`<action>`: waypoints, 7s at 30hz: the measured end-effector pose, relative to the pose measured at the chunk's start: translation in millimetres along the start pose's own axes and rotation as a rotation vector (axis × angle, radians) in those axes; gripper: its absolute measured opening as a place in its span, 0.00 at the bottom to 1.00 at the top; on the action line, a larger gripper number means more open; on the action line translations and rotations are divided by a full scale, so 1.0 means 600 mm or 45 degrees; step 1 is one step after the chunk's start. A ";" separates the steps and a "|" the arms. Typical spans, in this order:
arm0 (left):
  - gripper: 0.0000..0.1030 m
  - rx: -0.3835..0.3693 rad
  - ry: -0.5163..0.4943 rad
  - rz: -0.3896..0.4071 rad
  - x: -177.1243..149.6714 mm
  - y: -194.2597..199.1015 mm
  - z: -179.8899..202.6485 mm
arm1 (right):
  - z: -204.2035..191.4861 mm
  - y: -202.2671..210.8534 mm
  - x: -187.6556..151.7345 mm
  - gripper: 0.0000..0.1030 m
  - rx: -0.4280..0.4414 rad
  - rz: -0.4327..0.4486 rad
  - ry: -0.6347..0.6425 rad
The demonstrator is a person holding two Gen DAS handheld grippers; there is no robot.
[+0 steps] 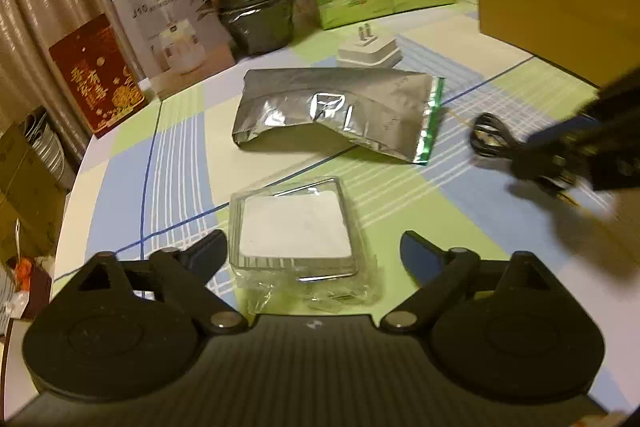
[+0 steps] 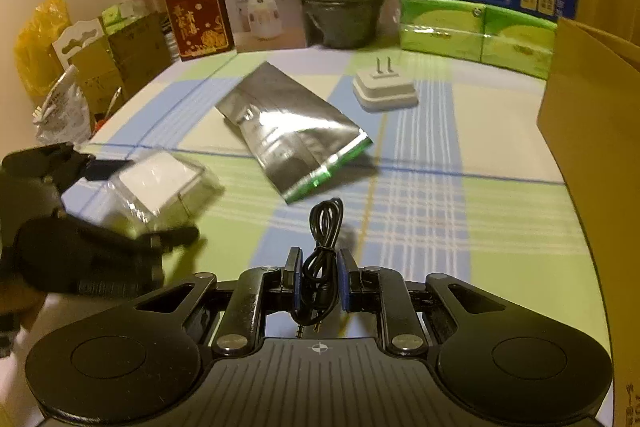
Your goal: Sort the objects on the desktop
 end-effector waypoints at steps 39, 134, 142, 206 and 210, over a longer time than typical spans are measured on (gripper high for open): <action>0.29 -0.042 0.397 -0.131 -0.001 0.061 0.016 | 0.030 0.095 -0.035 0.12 -0.080 0.054 0.061; 0.29 -0.315 0.257 0.172 0.369 0.292 0.457 | 0.378 0.505 0.036 0.12 -0.332 0.367 -0.152; 0.29 -0.331 0.282 0.167 0.389 0.269 0.452 | 0.394 0.492 0.066 0.12 -0.327 0.369 -0.147; 0.73 -0.277 0.450 0.089 0.343 0.202 0.329 | 0.413 0.436 0.135 0.51 -0.184 0.395 -0.314; 0.80 -0.271 0.487 0.085 0.321 0.212 0.322 | 0.411 0.454 0.098 0.53 -0.193 0.370 -0.357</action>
Point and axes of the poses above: each gripper's, at about its wrist camera, not at the fingertips, and y roughly against the way its jaws point, z to its right, x to its top, the point moved 7 cm from there along -y, roughly the way its jaws point, and after that the axes turned 11 degrees about -y, right-handed, at the moved point
